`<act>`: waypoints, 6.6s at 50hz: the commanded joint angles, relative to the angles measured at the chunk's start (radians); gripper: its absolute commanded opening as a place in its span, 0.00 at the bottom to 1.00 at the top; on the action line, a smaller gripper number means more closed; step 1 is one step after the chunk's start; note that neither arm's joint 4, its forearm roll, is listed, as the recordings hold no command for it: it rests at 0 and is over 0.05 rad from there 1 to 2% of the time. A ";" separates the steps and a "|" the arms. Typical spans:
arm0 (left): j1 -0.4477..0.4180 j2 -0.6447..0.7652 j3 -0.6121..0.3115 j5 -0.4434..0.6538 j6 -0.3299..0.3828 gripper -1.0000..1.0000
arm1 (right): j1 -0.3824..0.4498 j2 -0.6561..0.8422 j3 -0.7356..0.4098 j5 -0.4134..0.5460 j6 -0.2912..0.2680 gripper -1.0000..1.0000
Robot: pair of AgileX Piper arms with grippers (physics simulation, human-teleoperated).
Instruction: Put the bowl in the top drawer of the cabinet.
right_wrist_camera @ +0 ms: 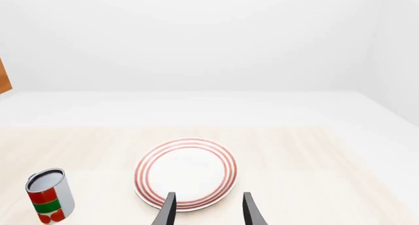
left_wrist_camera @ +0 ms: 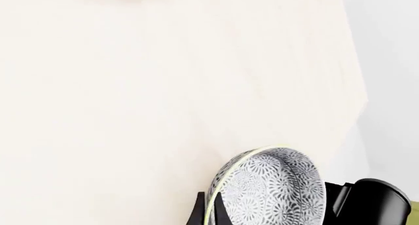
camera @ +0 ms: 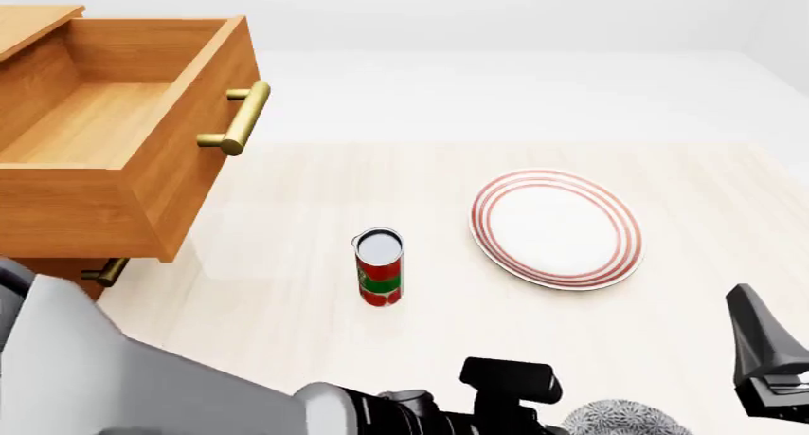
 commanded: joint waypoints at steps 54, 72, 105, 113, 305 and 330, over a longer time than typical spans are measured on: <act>0.311 -0.351 -0.142 0.386 0.230 0.00 | 0.000 -0.003 0.014 -0.011 0.001 1.00; 0.386 -0.444 -0.245 0.519 0.311 0.00 | -0.001 0.000 -0.008 0.008 0.001 1.00; 0.519 -0.595 -0.328 0.649 0.378 0.00 | 0.000 0.000 -0.008 0.008 0.001 1.00; 0.556 -0.626 -0.340 0.674 0.392 0.00 | 0.000 0.000 -0.008 0.008 0.001 1.00; 1.393 -0.703 -0.440 0.896 0.460 0.00 | 0.000 0.000 -0.008 0.008 0.001 1.00; 1.434 -0.659 -0.425 0.878 0.491 0.00 | 0.000 0.000 -0.008 0.009 0.001 1.00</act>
